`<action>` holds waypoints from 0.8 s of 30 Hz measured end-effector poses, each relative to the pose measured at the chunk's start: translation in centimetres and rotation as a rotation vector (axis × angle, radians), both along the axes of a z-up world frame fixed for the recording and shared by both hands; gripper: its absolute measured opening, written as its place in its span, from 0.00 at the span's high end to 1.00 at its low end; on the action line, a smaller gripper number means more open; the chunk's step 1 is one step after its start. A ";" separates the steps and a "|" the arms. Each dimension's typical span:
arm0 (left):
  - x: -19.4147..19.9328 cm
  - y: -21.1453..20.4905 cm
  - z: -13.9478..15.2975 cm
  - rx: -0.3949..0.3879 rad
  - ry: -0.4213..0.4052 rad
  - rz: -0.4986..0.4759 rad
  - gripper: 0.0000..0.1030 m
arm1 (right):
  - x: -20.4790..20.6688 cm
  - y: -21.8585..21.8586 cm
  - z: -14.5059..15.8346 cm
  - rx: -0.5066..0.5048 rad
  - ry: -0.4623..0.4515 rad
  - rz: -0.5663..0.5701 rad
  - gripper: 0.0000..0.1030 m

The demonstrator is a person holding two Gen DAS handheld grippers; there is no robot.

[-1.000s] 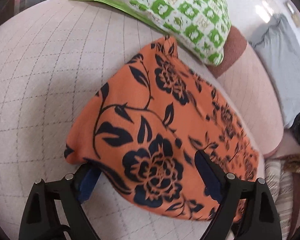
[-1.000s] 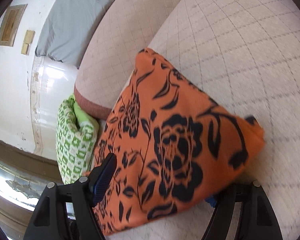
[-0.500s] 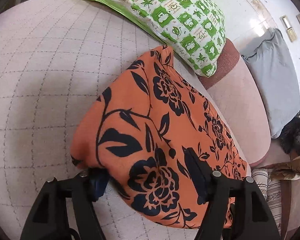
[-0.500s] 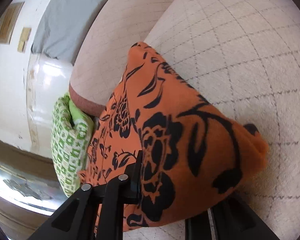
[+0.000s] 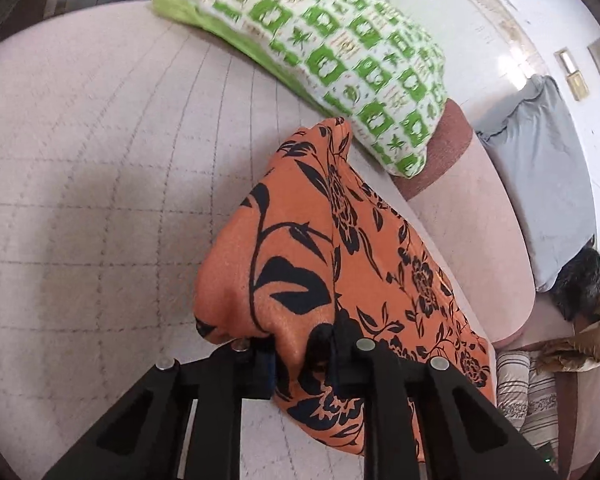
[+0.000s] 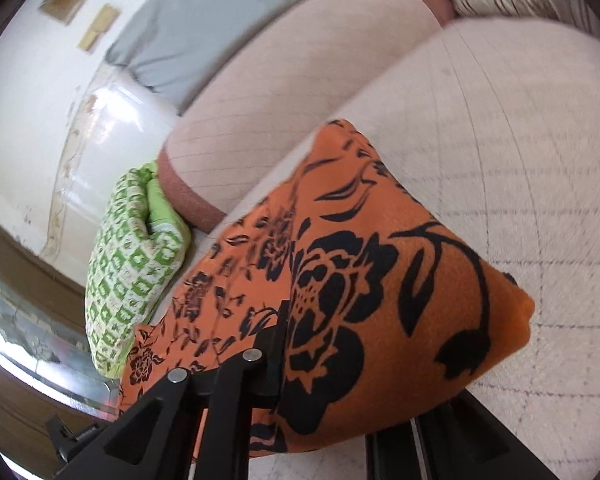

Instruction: Fold small clothes

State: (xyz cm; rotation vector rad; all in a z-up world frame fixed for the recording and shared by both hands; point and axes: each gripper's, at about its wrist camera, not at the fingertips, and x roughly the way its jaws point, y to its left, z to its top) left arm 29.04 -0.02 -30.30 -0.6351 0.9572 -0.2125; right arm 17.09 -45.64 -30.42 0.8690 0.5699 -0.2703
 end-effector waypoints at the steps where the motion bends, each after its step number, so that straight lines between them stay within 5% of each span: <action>1: -0.4 0.1 0.3 0.003 -0.003 0.000 0.82 | -0.4 0.4 0.5 -0.022 -0.002 0.008 0.87; 12: -9.8 4.3 -0.2 -0.011 0.039 -0.019 0.82 | -9.0 2.6 1.9 -0.049 0.053 0.094 0.87; 15: -13.0 5.0 -0.6 0.037 0.026 -0.032 0.81 | -12.1 3.0 0.9 0.019 0.081 0.120 0.87; 18: -13.6 6.5 -2.5 -0.025 0.084 0.004 0.72 | -14.3 3.2 -1.2 0.113 0.165 0.115 0.83; 21: -12.8 7.4 -3.5 -0.108 0.103 0.011 0.69 | -15.7 3.0 -2.4 0.231 0.208 0.073 0.72; 24: -12.6 7.3 -3.3 -0.119 0.095 -0.010 0.62 | -17.7 4.2 -1.0 0.248 0.196 0.089 0.37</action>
